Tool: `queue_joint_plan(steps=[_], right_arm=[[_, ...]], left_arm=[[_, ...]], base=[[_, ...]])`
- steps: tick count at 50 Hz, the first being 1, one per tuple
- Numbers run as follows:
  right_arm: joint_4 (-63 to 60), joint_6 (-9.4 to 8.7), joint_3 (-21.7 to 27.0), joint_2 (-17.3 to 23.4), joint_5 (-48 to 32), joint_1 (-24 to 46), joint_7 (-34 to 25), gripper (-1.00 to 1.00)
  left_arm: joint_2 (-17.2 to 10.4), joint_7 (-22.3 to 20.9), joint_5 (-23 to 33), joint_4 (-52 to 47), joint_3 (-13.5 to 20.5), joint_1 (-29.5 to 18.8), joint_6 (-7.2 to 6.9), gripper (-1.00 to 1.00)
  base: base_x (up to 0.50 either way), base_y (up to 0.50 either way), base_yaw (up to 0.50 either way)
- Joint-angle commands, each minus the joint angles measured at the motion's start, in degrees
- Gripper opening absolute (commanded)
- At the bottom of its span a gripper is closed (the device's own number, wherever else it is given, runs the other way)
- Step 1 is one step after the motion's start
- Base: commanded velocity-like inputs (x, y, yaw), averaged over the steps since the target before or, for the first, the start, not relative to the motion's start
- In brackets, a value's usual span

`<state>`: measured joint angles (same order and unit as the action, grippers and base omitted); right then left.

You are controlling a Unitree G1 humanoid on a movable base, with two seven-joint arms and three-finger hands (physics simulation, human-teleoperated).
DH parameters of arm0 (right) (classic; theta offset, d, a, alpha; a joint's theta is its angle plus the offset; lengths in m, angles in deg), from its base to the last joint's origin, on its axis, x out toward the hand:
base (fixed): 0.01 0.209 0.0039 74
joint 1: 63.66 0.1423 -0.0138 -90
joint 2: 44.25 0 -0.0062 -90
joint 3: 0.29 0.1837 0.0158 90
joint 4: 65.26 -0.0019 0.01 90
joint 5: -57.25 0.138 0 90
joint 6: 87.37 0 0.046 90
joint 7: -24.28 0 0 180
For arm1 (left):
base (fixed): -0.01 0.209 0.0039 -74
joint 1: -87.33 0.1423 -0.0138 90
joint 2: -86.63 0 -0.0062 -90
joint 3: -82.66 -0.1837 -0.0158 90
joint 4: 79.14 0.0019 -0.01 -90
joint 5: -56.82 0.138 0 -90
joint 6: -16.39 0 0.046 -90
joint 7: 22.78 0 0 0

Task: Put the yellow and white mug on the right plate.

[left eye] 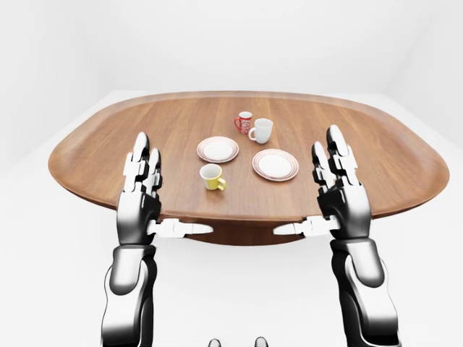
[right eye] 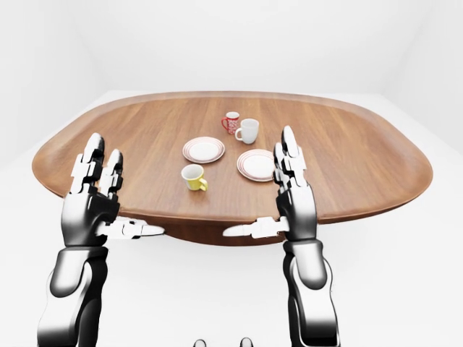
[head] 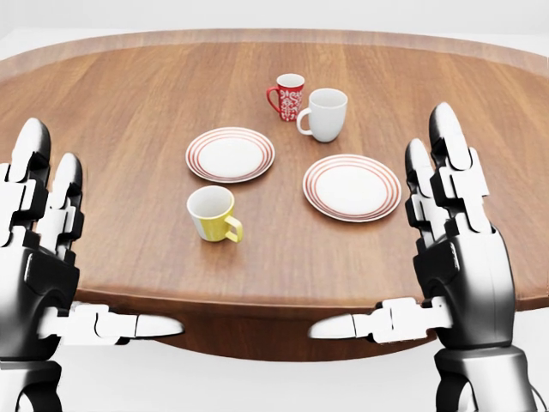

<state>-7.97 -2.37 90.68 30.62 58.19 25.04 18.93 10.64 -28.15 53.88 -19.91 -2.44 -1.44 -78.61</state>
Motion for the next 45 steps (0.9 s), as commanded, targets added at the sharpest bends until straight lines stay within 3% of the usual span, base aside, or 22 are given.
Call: queue_joint_plan(steps=[1,9,18,20,45], right_arm=[[-0.85,0.0,0.04,0.24,1.07,-0.11,-0.63,1.0],[-0.95,0.0,-0.16,0.24,0.71,-0.32,-0.55,1.0],[-0.34,0.0,-0.29,0.12,-0.07,0.06,0.09,1.0],[-1.75,0.0,0.15,-0.19,3.38,-0.87,-2.12,1.0],[-1.06,0.0,-1.18,0.22,2.06,-1.48,-2.27,1.0]], left_arm=[[0.22,-0.15,-0.06,-0.24,-0.17,0.17,0.0,1.0],[0.31,-0.2,-0.07,-0.51,-0.43,0.49,0.0,1.0],[0.4,-0.39,0.0,-0.26,-0.75,0.83,0.0,1.0],[0.36,-0.41,-0.04,-0.34,-0.72,0.69,0.0,1.0],[0.44,-0.52,0.17,0.26,-1.0,0.79,0.0,1.0]], base=[[0.0,0.0,0.5],[0.0,0.0,0.5],[-0.02,0.11,0.0],[0.08,0.02,0.0],[0.49,0.09,0.0]])
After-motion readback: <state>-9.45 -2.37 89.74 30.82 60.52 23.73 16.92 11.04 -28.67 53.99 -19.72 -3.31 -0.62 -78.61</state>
